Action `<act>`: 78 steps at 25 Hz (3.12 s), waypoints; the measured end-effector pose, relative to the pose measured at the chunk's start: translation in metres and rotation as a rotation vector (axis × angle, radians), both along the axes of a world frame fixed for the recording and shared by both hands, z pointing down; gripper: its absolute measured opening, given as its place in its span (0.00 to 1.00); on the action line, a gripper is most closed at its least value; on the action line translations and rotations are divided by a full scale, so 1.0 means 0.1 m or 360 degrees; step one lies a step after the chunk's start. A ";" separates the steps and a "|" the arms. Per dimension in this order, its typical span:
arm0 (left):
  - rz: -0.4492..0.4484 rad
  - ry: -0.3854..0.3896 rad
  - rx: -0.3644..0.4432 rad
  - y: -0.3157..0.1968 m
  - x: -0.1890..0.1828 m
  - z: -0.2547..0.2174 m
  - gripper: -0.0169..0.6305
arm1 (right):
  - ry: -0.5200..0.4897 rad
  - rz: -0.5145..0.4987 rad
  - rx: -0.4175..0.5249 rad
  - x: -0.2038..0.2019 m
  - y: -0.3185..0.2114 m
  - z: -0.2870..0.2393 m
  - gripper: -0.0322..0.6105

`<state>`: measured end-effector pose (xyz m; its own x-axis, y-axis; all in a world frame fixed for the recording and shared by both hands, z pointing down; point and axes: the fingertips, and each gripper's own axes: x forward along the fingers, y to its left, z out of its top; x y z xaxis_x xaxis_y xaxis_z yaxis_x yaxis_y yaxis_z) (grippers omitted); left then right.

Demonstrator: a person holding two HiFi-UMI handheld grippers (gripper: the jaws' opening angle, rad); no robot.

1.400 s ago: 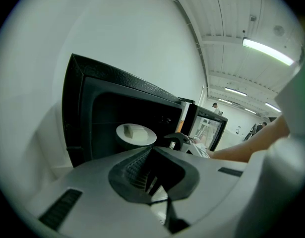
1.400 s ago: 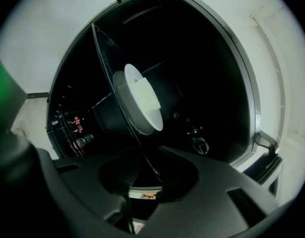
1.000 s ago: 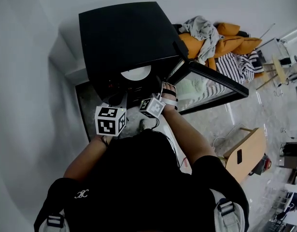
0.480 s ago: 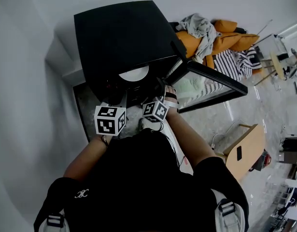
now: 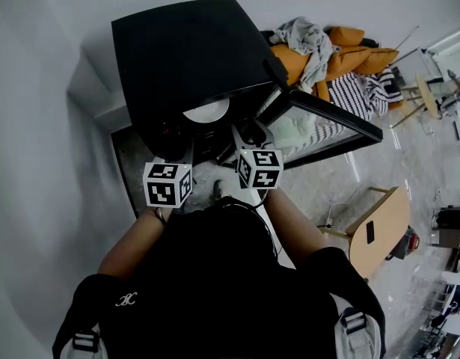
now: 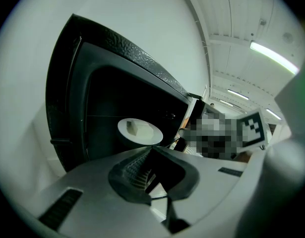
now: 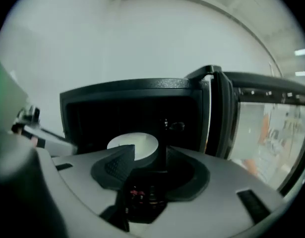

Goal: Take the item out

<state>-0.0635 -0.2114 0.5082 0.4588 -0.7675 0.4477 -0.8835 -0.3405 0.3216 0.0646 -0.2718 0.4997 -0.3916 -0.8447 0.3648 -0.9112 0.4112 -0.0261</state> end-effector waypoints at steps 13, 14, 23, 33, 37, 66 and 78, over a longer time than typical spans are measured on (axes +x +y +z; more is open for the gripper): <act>-0.0055 0.0005 -0.0017 0.23 -0.19 -0.01 0.04 | -0.1263 0.0357 -0.0752 -0.21 -0.24 0.19 0.36; -0.0061 0.0005 -0.0016 0.24 -0.20 -0.01 0.04 | -0.1364 0.0399 -0.0822 -0.22 -0.25 0.21 0.36; -0.0127 0.0035 -0.0023 0.28 -0.33 0.07 0.04 | -0.1669 0.0620 -0.1116 -0.25 -0.34 0.36 0.36; -0.0162 0.0069 -0.0024 0.29 -0.41 0.12 0.04 | -0.1885 0.0670 -0.1328 -0.30 -0.36 0.43 0.36; -0.0171 0.0075 -0.0015 0.26 -0.43 0.09 0.04 | -0.1836 0.0644 -0.1418 -0.37 -0.38 0.45 0.32; -0.0113 0.0052 -0.0047 0.28 -0.34 0.16 0.04 | -0.1652 0.0603 -0.1472 -0.18 0.07 0.60 0.10; -0.0083 0.0039 -0.0047 0.22 -0.30 0.19 0.04 | -0.1657 0.0453 -0.1423 -0.16 0.17 0.59 0.18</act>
<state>-0.0934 -0.1891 0.5268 0.4293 -0.7773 0.4599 -0.8917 -0.2839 0.3525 0.0484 -0.2546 0.5584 -0.6685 -0.5790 0.4667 -0.3604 -0.2966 -0.8844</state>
